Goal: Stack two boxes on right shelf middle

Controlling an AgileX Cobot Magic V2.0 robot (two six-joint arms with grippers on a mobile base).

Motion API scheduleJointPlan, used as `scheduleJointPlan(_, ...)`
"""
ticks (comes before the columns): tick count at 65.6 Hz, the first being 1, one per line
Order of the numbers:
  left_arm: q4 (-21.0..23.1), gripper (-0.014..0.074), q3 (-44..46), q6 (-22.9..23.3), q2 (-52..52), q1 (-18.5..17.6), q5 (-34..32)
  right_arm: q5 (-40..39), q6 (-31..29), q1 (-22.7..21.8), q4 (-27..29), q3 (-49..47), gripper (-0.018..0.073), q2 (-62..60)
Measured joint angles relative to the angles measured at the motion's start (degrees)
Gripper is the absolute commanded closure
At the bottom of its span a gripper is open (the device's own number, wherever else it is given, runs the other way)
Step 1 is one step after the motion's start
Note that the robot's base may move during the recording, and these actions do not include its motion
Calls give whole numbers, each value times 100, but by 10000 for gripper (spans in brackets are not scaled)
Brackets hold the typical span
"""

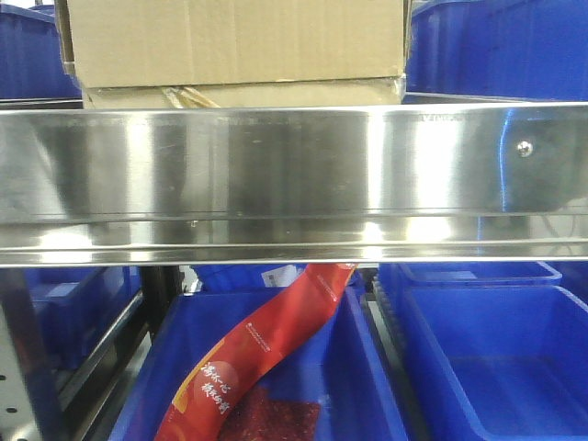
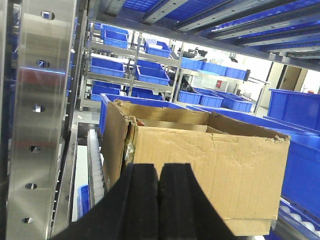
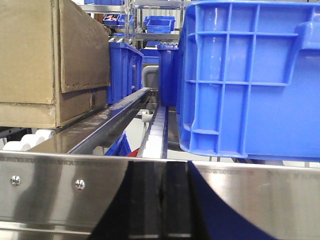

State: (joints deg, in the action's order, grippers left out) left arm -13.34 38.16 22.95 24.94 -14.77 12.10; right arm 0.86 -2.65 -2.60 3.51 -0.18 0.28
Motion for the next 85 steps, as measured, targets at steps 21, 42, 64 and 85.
scheduleJointPlan(21,0,707,-58,0,-11,0,-63,0,12,0,2,0,721,0)
scheduleJointPlan(42,1496,707,-2135,-1991,-1111,672,-1172,0,12,0,2,0,721,-10)
scheduleJointPlan(64,1575,707,-3651,-2295,-2442,1320,-976,0,12,0,2,0,721,-10)
scheduleJointPlan(85,1334,707,-3830,-2295,-2460,1320,-783,0,12,0,2,9,721,-10)
